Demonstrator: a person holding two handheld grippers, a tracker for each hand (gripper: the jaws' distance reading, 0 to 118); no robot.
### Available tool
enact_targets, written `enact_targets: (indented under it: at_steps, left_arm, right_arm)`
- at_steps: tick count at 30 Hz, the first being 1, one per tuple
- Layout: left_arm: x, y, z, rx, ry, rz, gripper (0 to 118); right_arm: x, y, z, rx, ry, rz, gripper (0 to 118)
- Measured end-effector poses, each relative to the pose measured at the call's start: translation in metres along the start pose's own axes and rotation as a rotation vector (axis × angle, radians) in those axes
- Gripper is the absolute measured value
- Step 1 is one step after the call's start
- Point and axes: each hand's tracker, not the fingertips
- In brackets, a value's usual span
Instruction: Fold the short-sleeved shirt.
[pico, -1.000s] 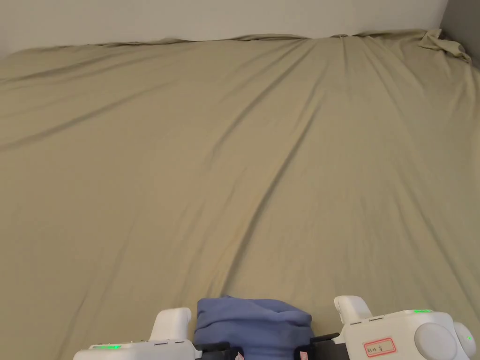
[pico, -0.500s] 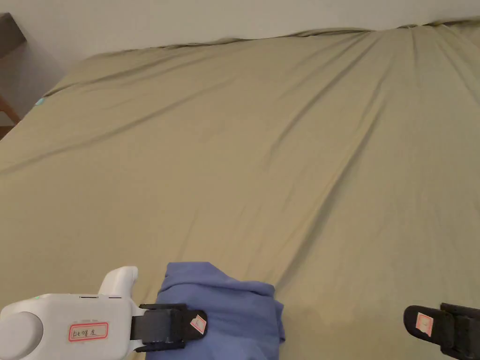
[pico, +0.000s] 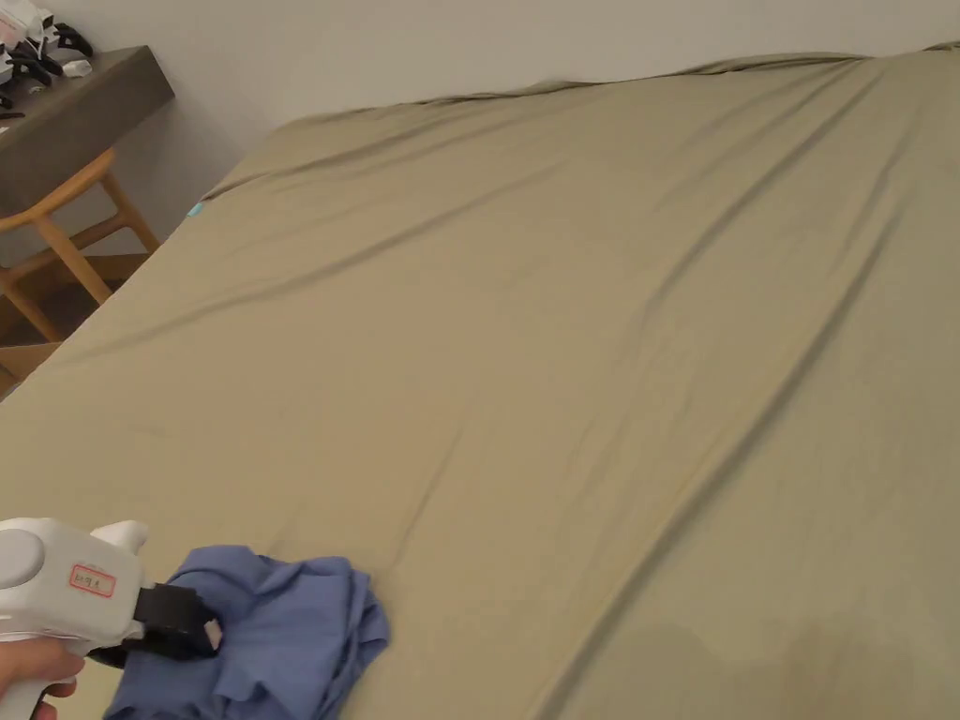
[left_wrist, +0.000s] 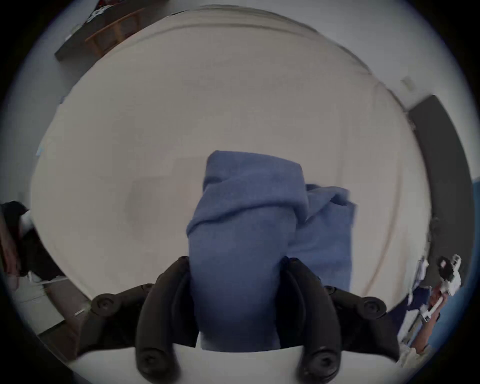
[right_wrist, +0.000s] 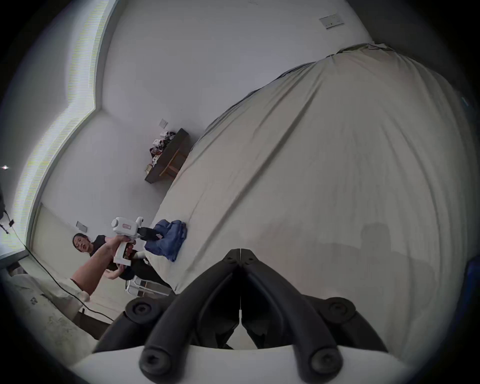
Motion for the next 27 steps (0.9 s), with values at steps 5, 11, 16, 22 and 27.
enact_targets:
  at_steps: [5, 11, 16, 22, 27]
  left_arm:
    - [0.001, -0.003, -0.017, -0.005, 0.063, 0.046, 118]
    - [0.041, -0.013, 0.000, 0.002, 0.120, -0.102, 118]
    - [0.084, 0.010, 0.091, 0.252, 0.060, -0.209, 38]
    - [0.173, 0.038, 0.224, 0.787, 0.148, -0.283, 0]
    - [0.250, 0.022, 0.300, 1.194, 0.148, -0.242, 0]
  right_arm:
    - [-0.007, 0.001, -0.003, -0.019, -0.051, 0.055, 2]
    - [-0.003, 0.003, -0.016, -0.151, -0.473, 0.154, 2]
    - [0.015, 0.055, 0.026, 0.011, -0.492, 0.053, 2]
    - [-0.047, 0.163, 0.106, 0.469, -0.651, 0.221, 2]
    - [-0.119, 0.209, 0.140, 0.749, -0.637, 0.324, 2]
